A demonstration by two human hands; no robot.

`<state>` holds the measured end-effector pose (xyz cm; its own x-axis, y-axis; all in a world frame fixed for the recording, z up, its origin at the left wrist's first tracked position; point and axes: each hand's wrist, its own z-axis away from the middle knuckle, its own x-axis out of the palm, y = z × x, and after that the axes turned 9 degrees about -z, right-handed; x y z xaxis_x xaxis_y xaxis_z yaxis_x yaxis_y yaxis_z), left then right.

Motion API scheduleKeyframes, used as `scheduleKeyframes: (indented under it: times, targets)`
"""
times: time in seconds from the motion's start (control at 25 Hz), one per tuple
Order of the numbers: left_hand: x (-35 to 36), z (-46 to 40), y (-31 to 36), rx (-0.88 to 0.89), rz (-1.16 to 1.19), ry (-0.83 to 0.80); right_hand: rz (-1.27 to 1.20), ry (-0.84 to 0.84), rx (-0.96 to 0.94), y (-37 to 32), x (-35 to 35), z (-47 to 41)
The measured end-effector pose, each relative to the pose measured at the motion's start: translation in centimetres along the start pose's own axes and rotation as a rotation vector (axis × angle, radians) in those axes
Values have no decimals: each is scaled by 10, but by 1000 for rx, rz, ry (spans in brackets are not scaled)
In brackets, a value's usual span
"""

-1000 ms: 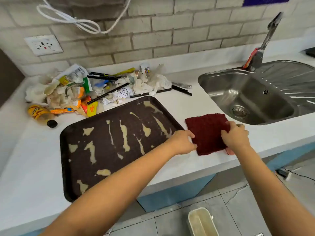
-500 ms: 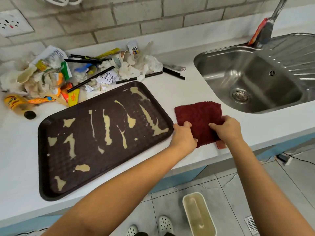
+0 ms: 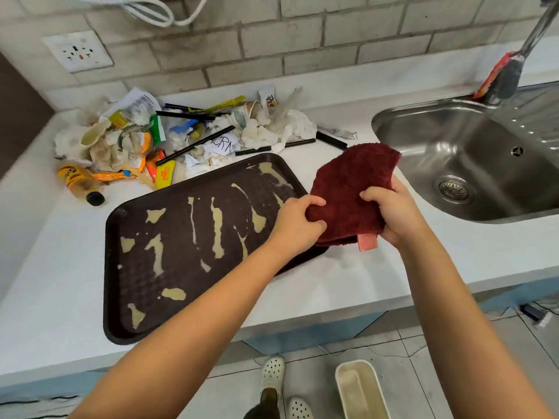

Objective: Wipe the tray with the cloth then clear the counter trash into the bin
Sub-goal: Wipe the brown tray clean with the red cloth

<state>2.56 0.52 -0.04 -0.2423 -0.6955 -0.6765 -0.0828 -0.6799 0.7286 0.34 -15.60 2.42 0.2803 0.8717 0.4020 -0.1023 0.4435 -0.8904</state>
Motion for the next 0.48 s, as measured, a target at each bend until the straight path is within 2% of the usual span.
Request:
scheduleKeyframes:
  times: [0.08, 0.12, 0.24, 0.28, 0.4, 0.48]
  targets:
    - [-18, -3, -2, -78, 25, 27, 84, -40, -76, 1, 30, 1]
    - [-29, -4, -1, -112, 148, -20, 164, -60, -134, 3, 46, 2]
    - [-64, -7, 3, -147, 765, -262, 423, -136, -263, 9, 91, 5]
    - [-77, -10, 1, -137, 900, -275, 487, -188, -292, 12, 106, 4]
    - [-100, -18, -11, -158, 1122, -99, 626, -324, -345, 23, 144, 2]
    - [-109, -25, -26, -186, 1217, 19, 672, -405, -311, 30, 160, 0]
